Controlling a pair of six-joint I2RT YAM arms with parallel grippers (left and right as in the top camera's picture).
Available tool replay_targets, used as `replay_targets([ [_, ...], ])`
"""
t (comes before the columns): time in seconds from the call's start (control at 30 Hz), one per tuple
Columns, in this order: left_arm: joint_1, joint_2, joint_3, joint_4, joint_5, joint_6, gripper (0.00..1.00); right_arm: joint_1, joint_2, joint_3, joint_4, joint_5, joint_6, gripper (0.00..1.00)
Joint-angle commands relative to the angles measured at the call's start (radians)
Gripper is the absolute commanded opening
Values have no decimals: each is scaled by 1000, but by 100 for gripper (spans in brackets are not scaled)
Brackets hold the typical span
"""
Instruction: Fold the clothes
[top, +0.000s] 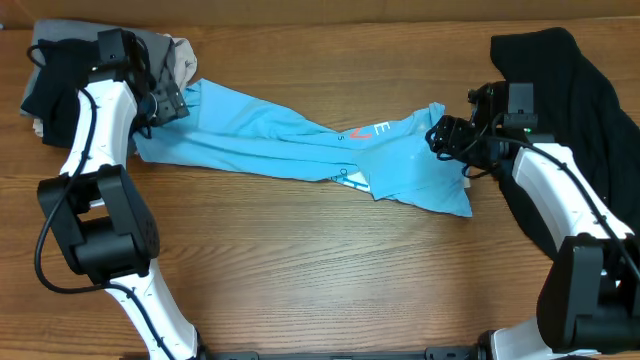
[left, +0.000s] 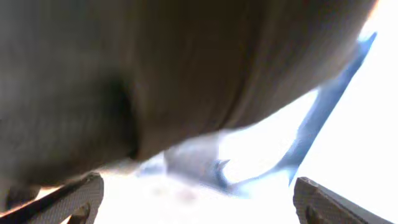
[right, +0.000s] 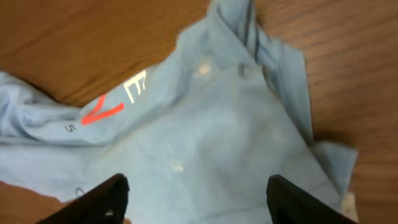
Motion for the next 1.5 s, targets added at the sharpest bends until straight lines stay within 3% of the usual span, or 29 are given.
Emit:
replay_targets([
  [0.0,20,-2,28,-88,38,146,100,-5,-60,72,-85,-6,-26,77],
  [0.13,45,-1,24,-169,108,289,100,-5,-78,95,-191,-5,-80,79],
  [0.37,37,8,19,-159,170,396,100,-4,-76,94,-222,-5,-87,79],
  [0.7,-58,154,18,-103,170,421,99,-4,-76,94,-211,27,-87,80],
  [0.83,-108,223,18,-57,166,421,93,-4,-73,93,-202,30,-87,79],
  [0.93,-130,235,18,-58,156,420,78,-4,-73,93,-199,30,-87,75],
  [0.97,-135,235,18,-67,149,408,65,-4,-73,93,-199,30,-87,75],
  [1.03,-139,235,18,-99,128,342,23,-4,-73,93,-199,30,-87,73],
  [1.07,-138,235,18,-122,128,311,7,-4,-73,93,-199,32,-87,73],
  [1.17,-131,235,18,-233,128,227,4,-4,-73,93,-208,46,-86,72],
  [1.47,-124,234,-14,-487,78,187,4,-4,-73,93,-305,48,-87,72],
])
